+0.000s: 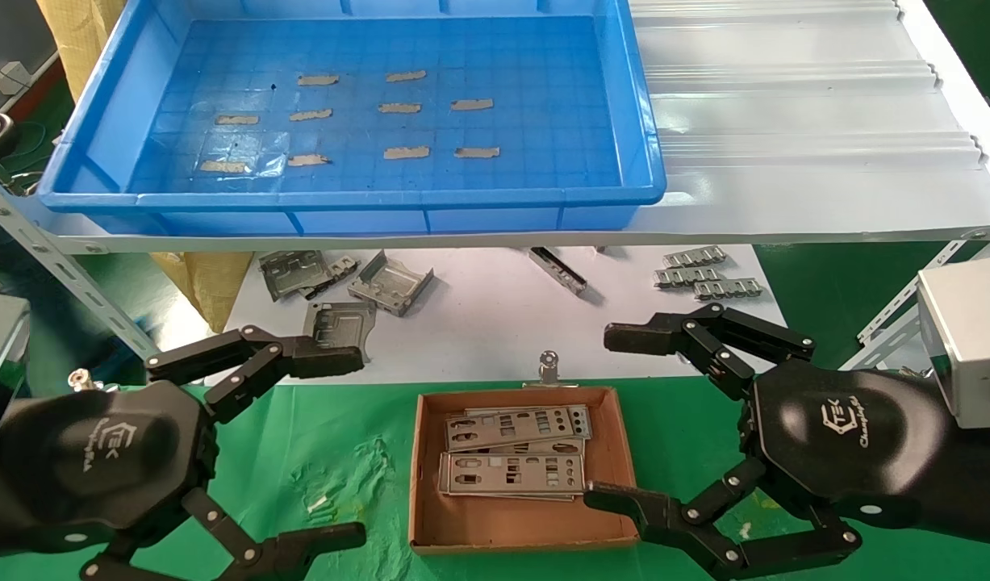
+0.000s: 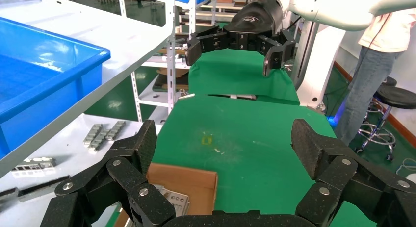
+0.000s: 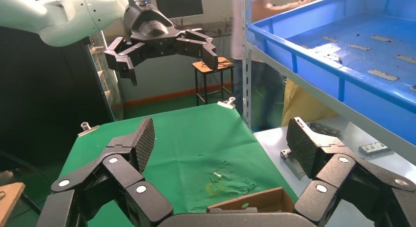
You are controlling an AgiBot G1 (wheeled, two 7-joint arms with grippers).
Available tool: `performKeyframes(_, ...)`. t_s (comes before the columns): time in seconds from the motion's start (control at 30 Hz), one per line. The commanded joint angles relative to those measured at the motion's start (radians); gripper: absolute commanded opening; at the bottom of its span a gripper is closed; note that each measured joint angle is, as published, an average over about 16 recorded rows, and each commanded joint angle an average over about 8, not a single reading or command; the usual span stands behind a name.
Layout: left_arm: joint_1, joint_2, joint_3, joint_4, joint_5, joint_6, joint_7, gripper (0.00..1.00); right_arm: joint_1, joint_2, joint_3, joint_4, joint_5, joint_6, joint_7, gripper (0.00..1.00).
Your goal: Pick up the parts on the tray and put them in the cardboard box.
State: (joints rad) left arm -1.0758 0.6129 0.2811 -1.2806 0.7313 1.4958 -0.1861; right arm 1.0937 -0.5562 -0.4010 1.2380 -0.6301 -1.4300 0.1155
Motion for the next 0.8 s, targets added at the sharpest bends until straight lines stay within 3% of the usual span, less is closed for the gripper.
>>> performKeyframes(0.03,0.0,0.0,0.0,0.0,0.0,0.0,0.0,1.0,0.0,0.0,0.0,0.0,0.0,0.0,0.0,1.0)
performKeyframes(0.8,0.0,0.0,0.0,0.0,0.0,0.0,0.0,1.0,0.0,0.0,0.0,0.0,0.0,0.0,0.0,1.0)
